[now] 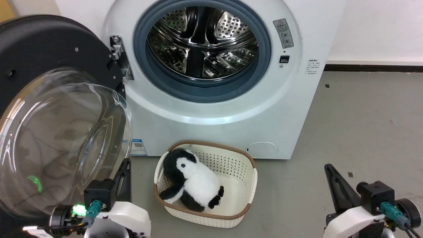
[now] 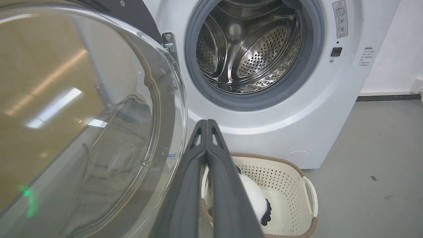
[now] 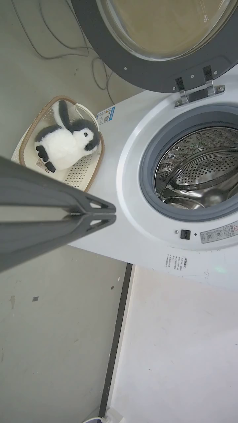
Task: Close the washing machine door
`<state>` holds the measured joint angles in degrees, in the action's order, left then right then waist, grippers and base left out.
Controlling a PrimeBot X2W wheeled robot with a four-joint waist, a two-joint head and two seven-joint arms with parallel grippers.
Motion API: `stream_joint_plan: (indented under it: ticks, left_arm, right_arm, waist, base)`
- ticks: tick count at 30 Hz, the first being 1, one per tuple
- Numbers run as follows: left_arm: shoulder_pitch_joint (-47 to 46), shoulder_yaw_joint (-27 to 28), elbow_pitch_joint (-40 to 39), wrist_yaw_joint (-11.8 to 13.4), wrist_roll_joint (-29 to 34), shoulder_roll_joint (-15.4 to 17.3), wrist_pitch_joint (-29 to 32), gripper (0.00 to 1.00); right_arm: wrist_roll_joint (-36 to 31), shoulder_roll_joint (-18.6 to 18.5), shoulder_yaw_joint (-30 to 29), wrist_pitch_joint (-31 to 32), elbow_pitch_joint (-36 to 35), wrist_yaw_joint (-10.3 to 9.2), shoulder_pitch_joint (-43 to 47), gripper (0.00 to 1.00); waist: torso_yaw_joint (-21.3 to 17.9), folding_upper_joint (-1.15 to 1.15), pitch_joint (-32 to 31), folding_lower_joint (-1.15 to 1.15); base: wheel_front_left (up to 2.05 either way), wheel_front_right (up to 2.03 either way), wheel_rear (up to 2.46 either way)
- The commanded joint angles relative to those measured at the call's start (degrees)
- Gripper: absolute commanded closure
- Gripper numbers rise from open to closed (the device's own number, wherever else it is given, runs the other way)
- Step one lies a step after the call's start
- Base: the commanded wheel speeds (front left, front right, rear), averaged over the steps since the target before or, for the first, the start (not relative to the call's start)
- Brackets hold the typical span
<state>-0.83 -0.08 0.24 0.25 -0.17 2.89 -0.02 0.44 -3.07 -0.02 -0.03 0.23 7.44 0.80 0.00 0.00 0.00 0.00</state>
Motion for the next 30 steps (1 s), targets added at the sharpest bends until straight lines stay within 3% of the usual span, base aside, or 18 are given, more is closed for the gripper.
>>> stream_joint_plan:
  ticks: [1, 11, 12, 26, 28, 30]
  left_arm:
    - [0.83, 0.08, -0.24, -0.25, 0.17, -0.02, 0.02, 1.0]
    - [0.83, 0.08, -0.24, -0.25, 0.17, -0.02, 0.02, 1.0]
    - [-0.01, -0.01, 0.02, 0.03, 0.0, 0.0, -0.02, 0.0]
    - [-0.1, -0.74, -0.22, 2.12, 0.21, 0.2, -1.58, 0.0]
    - [-0.22, -0.88, -0.41, 2.46, 0.28, 0.34, -1.82, 0.59]
    - [-0.38, -1.01, -0.69, 2.82, 0.31, 0.48, -2.06, 1.0]
  right_arm:
    - [-0.44, 0.19, 0.02, 0.03, -0.23, 0.05, -0.8, 1.0]
    - [-0.44, 0.19, 0.02, 0.03, -0.23, 0.05, -0.8, 1.0]
    - [0.03, 0.0, -0.02, -0.03, 0.01, 0.0, 0.02, 0.0]
    - [1.48, 0.02, -0.97, -1.59, 0.2, 0.0, -0.01, 0.0]
    - [1.7, 0.02, -1.13, -1.83, 0.2, 0.01, -0.01, 0.0]
    - [1.9, 0.03, -1.26, -2.07, 0.2, 0.01, -0.01, 0.0]
  waist:
    - [0.0, 0.0, 0.0, 0.0]
    - [0.0, 0.0, 0.0, 0.0]
    - [0.0, 0.0, 0.0, 0.0]
    - [0.17, 0.0, 0.19, 0.0]
    - [0.28, 0.0, 0.22, 0.0]
    - [0.43, 0.0, 0.25, 0.0]
  base:
    - [0.0, 0.0, 0.0]
    - [0.0, 0.0, 0.0]
    - [0.0, 0.0, 0.0]
    - [0.0, 0.0, 0.0]
    - [0.0, 0.0, 0.0]
    - [0.0, 0.0, 0.0]
